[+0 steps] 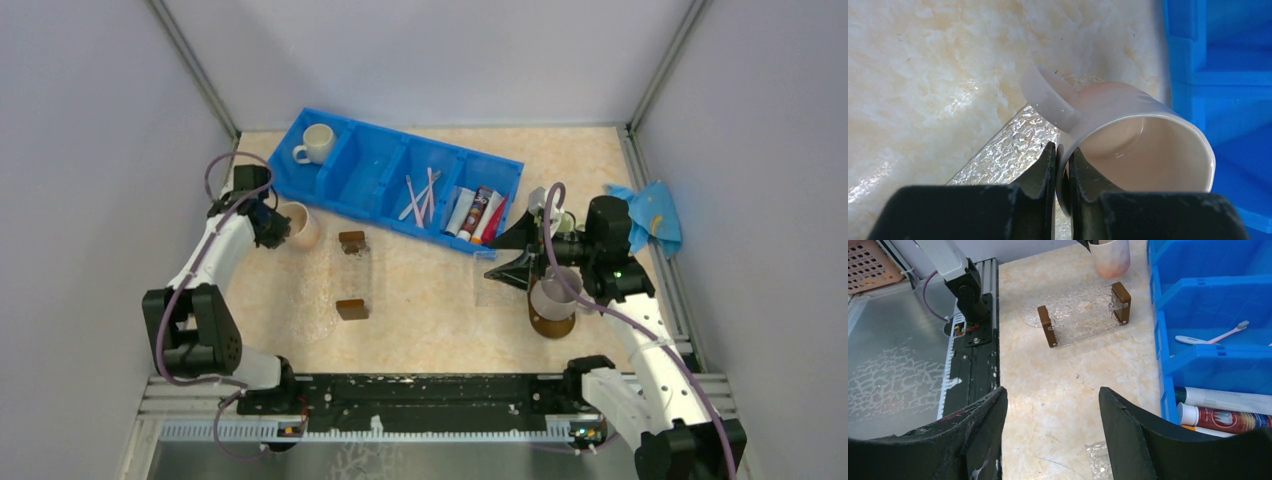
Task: Prepare toiletry sets of a toothbrush and toothpaste on the tray
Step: Place the cup at the center of the board.
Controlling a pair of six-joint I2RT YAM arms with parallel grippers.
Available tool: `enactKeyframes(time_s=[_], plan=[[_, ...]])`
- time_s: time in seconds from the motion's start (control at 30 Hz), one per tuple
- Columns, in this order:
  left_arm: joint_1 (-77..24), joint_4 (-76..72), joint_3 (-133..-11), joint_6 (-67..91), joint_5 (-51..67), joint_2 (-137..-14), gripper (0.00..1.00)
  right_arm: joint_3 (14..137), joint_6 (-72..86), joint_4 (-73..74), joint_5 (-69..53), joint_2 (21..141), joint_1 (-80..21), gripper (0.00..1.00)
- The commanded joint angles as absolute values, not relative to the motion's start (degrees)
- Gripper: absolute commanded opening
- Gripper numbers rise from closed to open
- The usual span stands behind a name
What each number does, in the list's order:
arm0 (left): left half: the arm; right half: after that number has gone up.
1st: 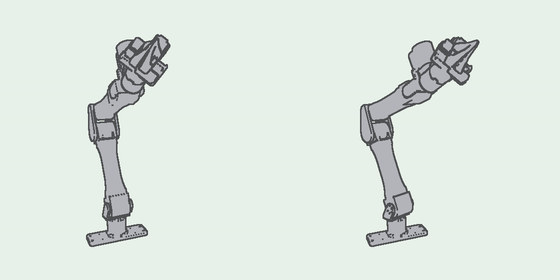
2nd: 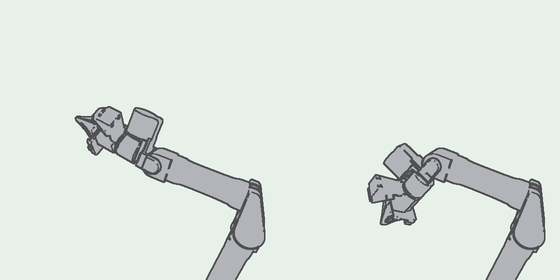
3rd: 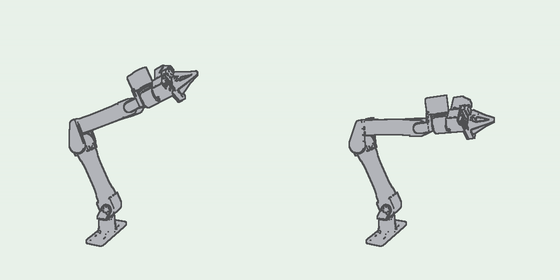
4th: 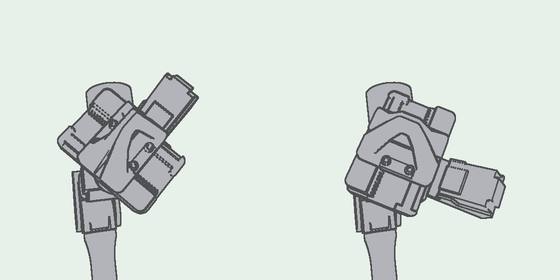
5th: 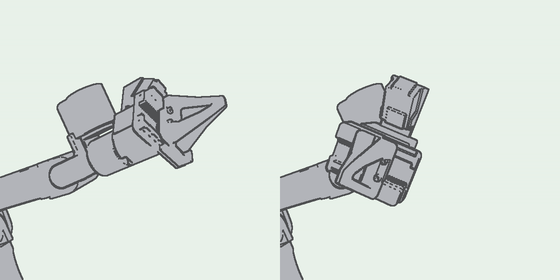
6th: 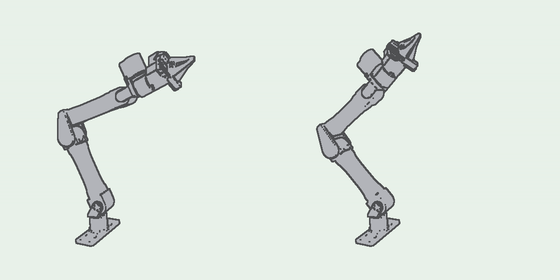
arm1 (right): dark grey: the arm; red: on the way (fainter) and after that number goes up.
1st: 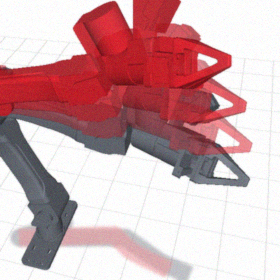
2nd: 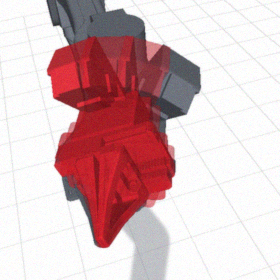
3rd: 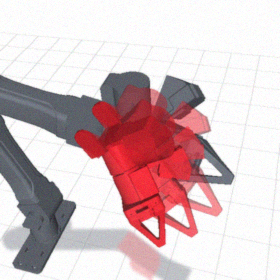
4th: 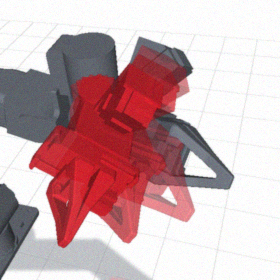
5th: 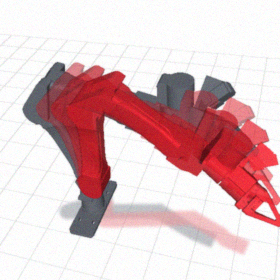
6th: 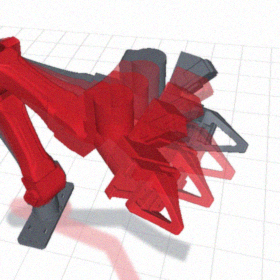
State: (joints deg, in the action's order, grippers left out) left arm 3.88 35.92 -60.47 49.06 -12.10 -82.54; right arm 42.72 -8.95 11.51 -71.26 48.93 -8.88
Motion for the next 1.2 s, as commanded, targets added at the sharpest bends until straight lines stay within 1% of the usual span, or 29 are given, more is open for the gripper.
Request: enactKeyframes(time_s=[0.0,0.27,0.8,1.17], plan=[[0.4,37.8,-65.2,47.6,-16.1,-84.0,0.03,42.4,-9.5,8.9,-72.0,48.8,-9.6,0.67],[-2.3,39.2,-66.4,48.3,-18.1,-87.3,0.03,42.4,-9.5,9.0,-71.9,48.4,-9.6,0.67],[-3.2,39.3,-66.1,48.0,-19.4,-89.1,0.06,42.4,-9.7,9.0,-71.8,48.4,-9.5,0.67],[-3.2,39.3,-65.2,47.9,-19.9,-89.6,0.12,42.4,-9.8,9.1,-71.6,48.4,-9.6,0.67]])
